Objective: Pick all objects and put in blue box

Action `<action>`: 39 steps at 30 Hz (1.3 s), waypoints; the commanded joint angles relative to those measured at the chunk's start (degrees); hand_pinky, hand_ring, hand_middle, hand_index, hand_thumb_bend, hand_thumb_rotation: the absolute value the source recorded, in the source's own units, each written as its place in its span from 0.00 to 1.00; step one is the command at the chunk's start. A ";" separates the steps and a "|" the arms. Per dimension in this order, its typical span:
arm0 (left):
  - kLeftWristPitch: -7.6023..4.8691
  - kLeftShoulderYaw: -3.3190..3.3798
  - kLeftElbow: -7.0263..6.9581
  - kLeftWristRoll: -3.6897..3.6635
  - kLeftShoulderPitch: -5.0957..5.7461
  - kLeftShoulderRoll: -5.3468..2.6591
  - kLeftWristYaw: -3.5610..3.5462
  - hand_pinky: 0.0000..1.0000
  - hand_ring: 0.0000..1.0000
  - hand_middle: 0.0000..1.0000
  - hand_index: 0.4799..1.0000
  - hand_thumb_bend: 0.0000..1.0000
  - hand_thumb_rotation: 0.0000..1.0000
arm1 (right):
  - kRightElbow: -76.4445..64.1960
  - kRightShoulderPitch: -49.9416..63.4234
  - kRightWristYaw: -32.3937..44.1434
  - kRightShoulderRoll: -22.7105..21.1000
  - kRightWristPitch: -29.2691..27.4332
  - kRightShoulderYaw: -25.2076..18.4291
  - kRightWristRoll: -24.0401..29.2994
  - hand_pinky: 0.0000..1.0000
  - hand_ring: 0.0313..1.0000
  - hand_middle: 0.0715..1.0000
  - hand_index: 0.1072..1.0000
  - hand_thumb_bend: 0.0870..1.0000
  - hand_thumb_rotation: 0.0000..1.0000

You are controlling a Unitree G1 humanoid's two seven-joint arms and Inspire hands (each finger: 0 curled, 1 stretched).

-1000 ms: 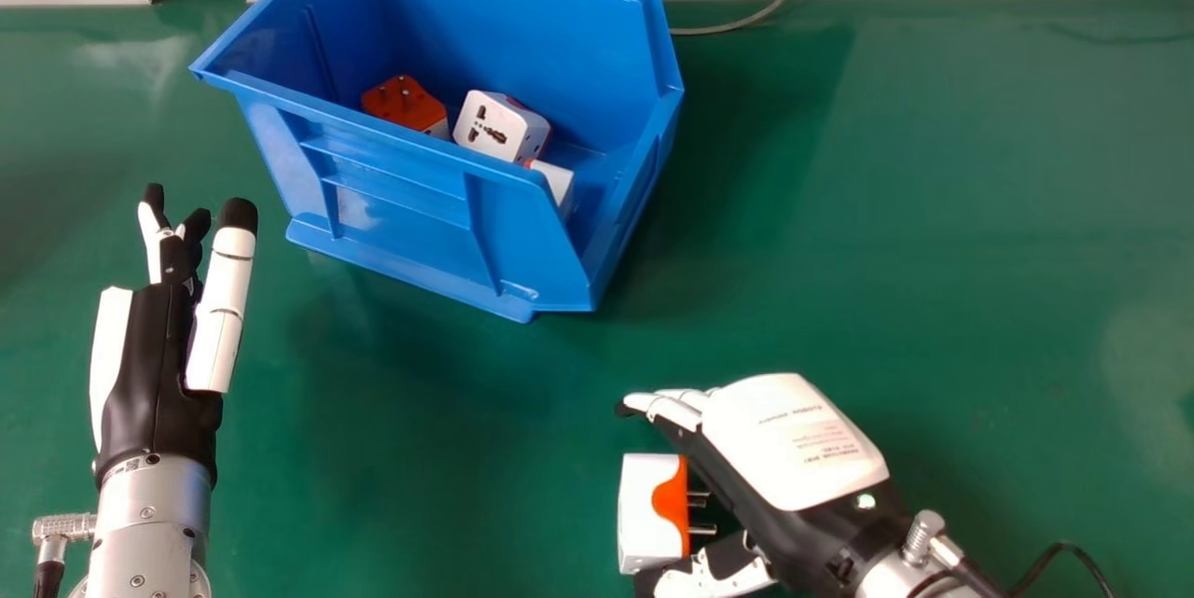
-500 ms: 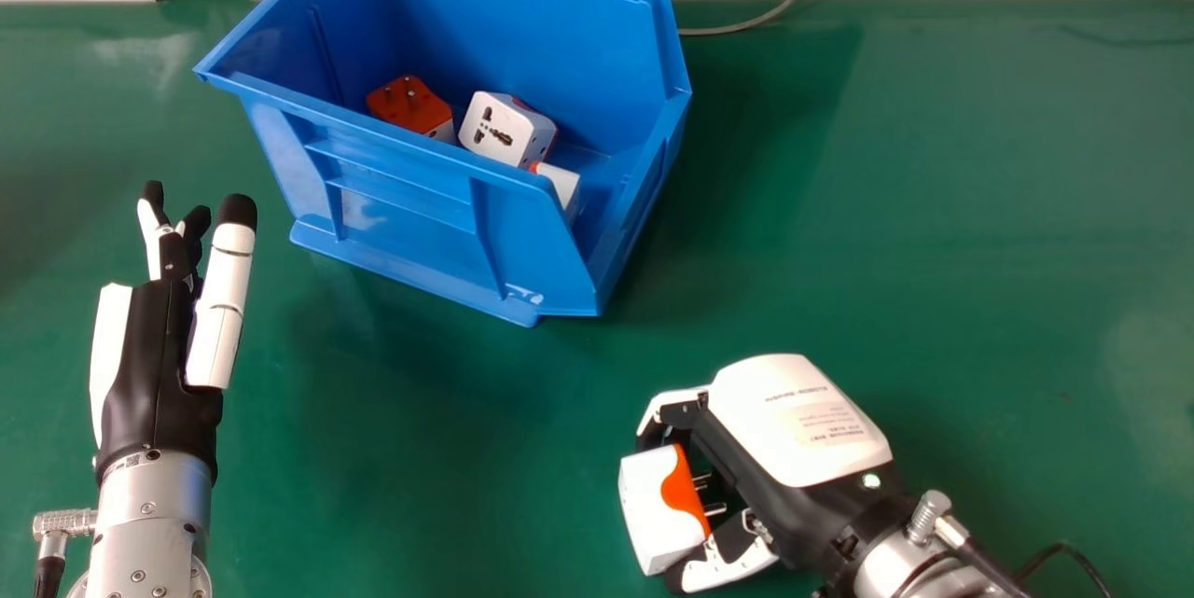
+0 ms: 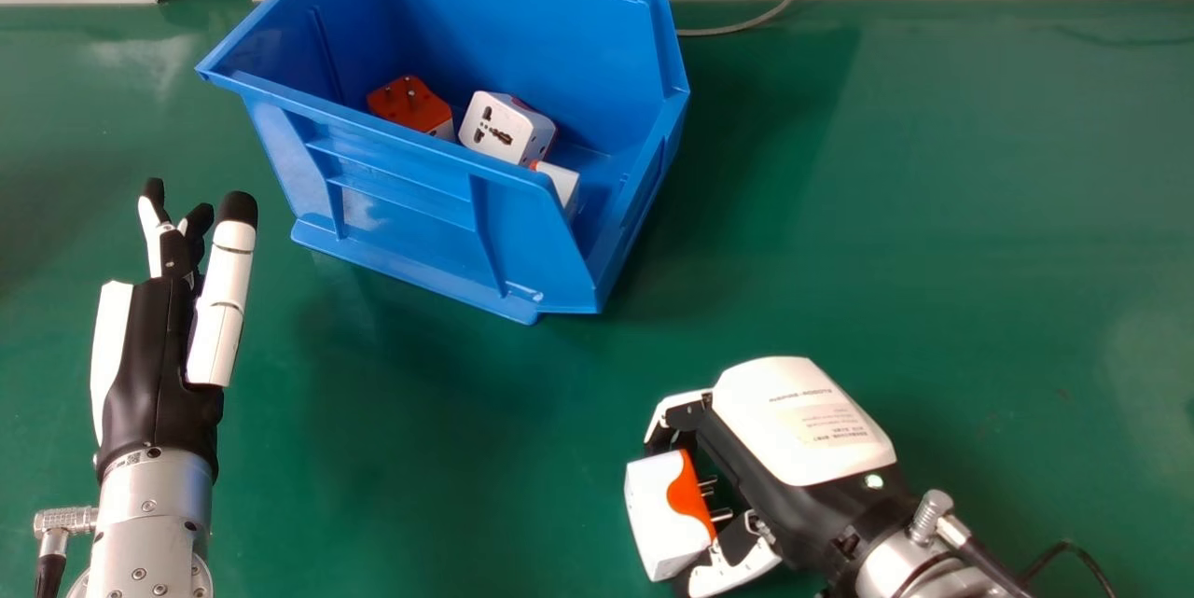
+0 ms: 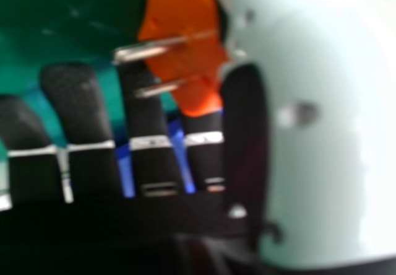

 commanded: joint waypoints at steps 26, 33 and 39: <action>-1.47 0.30 0.63 -0.06 -1.78 0.18 0.31 0.98 0.99 0.97 0.96 0.61 1.00 | -10.87 0.71 5.80 -2.95 3.01 -11.22 4.48 0.08 0.10 0.34 0.41 0.46 0.03; -1.25 0.09 0.76 0.26 -2.05 0.13 0.46 0.98 0.99 0.97 0.96 0.61 1.00 | -7.42 -8.97 5.25 -4.19 2.58 -14.55 4.17 0.06 0.08 0.17 0.41 0.44 0.12; -1.14 0.03 1.03 0.31 -2.36 0.12 0.55 0.98 0.99 0.97 0.96 0.61 1.00 | -2.63 -17.94 4.31 -4.98 1.00 -14.43 3.25 0.07 0.09 0.15 0.41 0.44 0.13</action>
